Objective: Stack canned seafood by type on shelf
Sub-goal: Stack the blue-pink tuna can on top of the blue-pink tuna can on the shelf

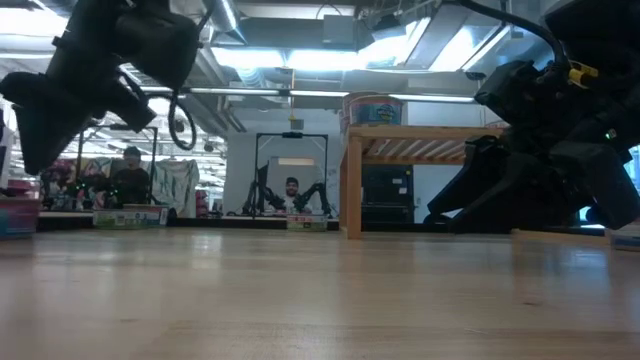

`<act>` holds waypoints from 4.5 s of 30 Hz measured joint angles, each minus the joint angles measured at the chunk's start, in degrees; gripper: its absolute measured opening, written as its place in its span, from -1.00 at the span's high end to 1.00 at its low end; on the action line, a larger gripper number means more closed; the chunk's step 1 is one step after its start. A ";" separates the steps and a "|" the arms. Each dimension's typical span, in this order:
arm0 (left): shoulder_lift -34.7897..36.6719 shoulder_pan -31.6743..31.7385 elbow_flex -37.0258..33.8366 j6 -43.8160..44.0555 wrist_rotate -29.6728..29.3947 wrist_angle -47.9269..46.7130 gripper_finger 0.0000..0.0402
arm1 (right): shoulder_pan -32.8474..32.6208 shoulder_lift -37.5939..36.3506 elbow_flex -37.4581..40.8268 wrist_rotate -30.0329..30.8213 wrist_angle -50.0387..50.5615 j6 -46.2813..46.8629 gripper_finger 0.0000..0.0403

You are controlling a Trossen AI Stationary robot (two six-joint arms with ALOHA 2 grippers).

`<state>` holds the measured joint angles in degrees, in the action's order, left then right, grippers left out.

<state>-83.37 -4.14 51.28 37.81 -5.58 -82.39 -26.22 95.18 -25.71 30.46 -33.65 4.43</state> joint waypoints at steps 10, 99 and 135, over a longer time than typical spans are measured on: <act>0.00 0.00 -5.72 -4.23 3.24 3.36 -0.06 | 0.00 0.00 0.00 -0.02 -0.20 -0.02 -0.39; -14.07 -5.06 5.44 -12.94 5.58 11.29 -0.06 | 0.00 0.00 0.02 -3.08 -2.69 0.17 -0.39; -21.09 -6.38 5.89 -19.66 -9.94 79.01 -0.06 | 0.00 -0.02 -0.41 -4.56 -7.01 -3.16 -0.39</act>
<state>-104.46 -10.52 57.17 18.15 -15.52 -3.38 -26.22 95.15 -26.12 25.90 -40.66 1.26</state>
